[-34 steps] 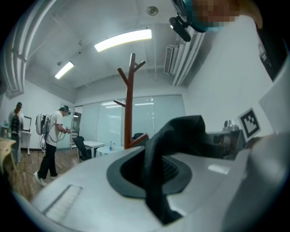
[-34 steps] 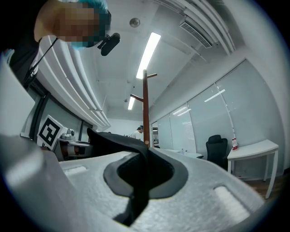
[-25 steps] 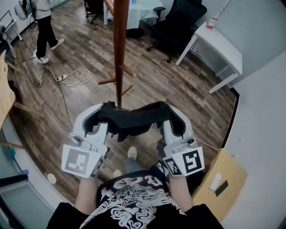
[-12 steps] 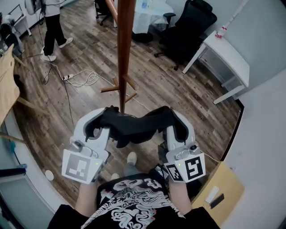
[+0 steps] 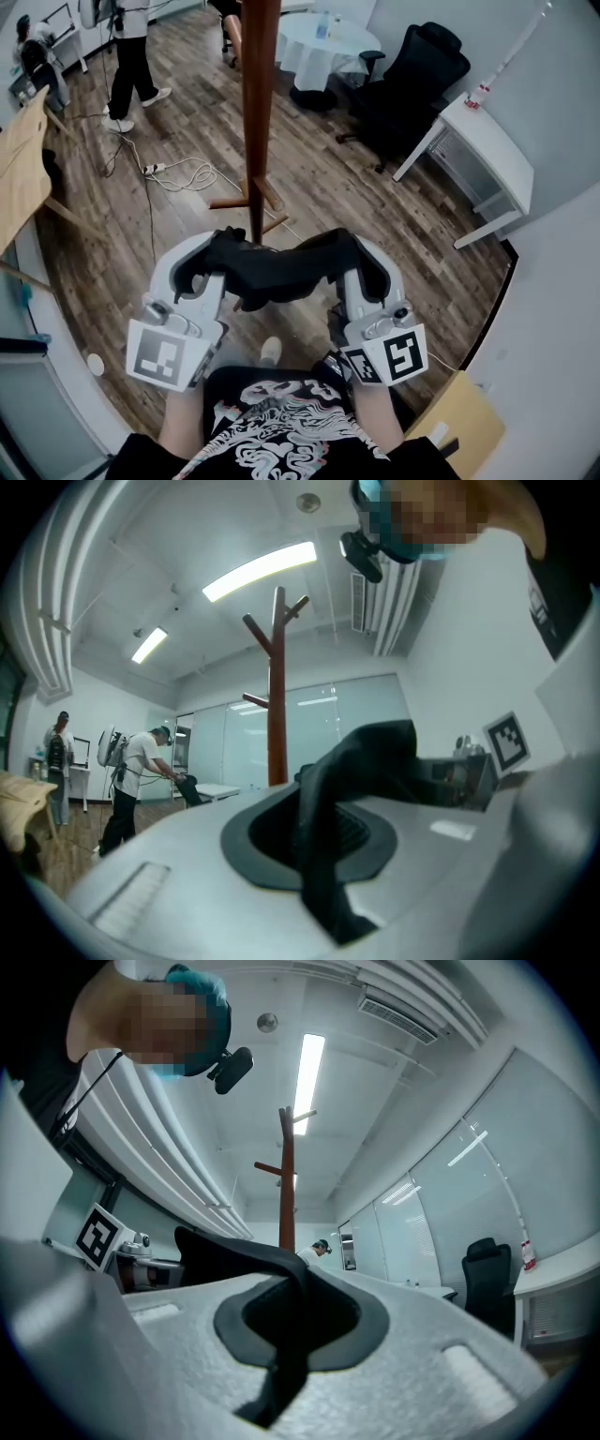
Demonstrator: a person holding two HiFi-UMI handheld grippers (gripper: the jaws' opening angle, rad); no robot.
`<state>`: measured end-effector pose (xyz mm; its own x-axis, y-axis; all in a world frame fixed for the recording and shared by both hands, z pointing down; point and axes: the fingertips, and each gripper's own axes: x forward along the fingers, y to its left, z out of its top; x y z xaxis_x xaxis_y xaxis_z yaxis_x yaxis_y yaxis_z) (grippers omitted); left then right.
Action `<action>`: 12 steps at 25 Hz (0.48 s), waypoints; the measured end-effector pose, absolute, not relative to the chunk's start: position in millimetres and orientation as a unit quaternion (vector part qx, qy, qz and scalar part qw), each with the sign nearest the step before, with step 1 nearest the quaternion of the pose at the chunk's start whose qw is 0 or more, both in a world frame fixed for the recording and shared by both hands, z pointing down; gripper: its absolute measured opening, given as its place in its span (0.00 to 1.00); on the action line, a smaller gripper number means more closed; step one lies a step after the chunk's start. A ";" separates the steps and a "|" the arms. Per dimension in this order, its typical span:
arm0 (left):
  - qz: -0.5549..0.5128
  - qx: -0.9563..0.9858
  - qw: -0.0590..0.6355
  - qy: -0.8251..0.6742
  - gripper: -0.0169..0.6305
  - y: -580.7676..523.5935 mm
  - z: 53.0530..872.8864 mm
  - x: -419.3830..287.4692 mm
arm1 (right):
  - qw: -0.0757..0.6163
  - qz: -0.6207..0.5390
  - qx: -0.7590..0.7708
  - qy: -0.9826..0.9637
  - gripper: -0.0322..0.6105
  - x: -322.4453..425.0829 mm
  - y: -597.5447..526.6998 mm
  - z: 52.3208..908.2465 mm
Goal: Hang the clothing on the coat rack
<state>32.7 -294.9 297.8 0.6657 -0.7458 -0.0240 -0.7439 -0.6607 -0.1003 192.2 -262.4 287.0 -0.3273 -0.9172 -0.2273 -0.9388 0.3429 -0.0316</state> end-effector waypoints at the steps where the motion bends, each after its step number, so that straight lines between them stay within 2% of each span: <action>1: -0.008 -0.910 0.047 0.411 0.05 -294.3 297.5 32.5 | 0.105 0.054 -0.567 0.815 0.06 191.5 -263.2 285.1; 12: -0.002 -0.901 0.034 0.433 0.05 -308.5 286.4 27.1 | 0.116 0.072 -0.540 0.831 0.07 182.1 -286.9 261.9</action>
